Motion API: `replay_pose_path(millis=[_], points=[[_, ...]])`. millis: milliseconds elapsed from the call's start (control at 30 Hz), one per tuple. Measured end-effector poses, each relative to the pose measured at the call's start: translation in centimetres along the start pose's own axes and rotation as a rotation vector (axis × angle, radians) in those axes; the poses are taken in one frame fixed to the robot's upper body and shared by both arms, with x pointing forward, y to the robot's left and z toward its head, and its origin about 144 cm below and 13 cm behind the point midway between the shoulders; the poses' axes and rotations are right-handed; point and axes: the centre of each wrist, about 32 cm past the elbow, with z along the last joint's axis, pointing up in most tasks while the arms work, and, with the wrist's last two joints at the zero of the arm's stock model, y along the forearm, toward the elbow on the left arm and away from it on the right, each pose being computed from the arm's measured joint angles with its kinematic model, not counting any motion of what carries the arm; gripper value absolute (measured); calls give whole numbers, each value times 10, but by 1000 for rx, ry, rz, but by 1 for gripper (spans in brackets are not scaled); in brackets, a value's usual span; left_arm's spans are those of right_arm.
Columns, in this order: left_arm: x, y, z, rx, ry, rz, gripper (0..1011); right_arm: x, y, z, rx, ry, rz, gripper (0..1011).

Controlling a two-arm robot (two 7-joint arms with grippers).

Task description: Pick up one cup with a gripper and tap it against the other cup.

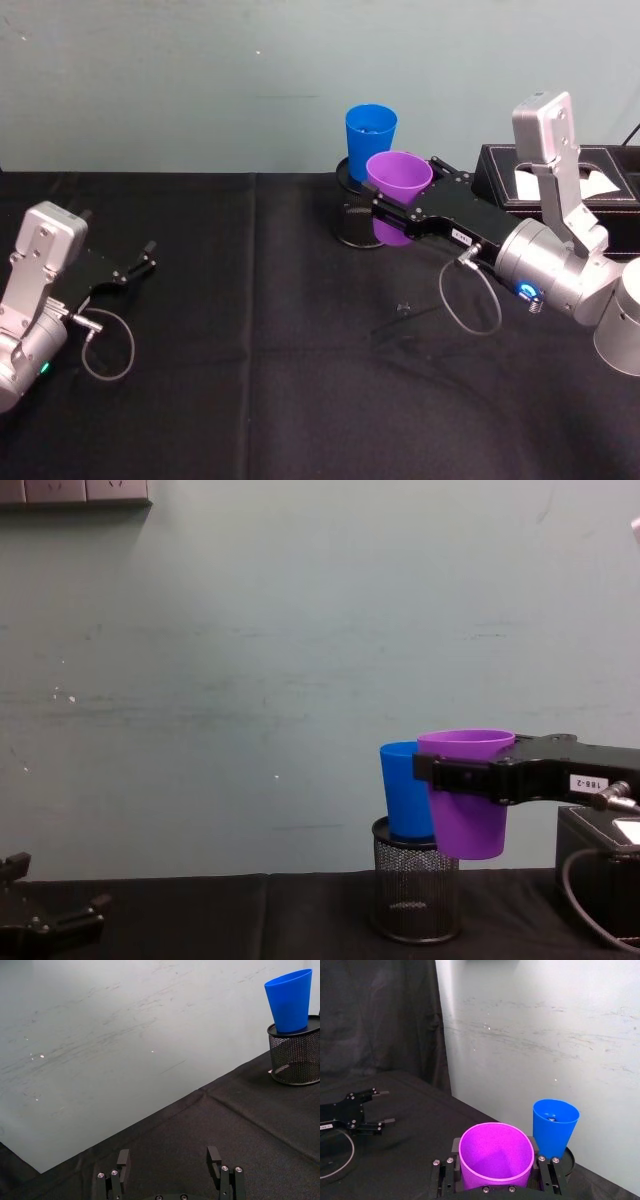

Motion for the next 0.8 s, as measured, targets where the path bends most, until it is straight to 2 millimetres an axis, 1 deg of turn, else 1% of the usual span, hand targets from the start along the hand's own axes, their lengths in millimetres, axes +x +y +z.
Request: replay_pose_path(millis=[800], points=[[0, 0, 0, 0, 0, 0, 1000, 0, 0, 0, 0, 0, 0, 751]])
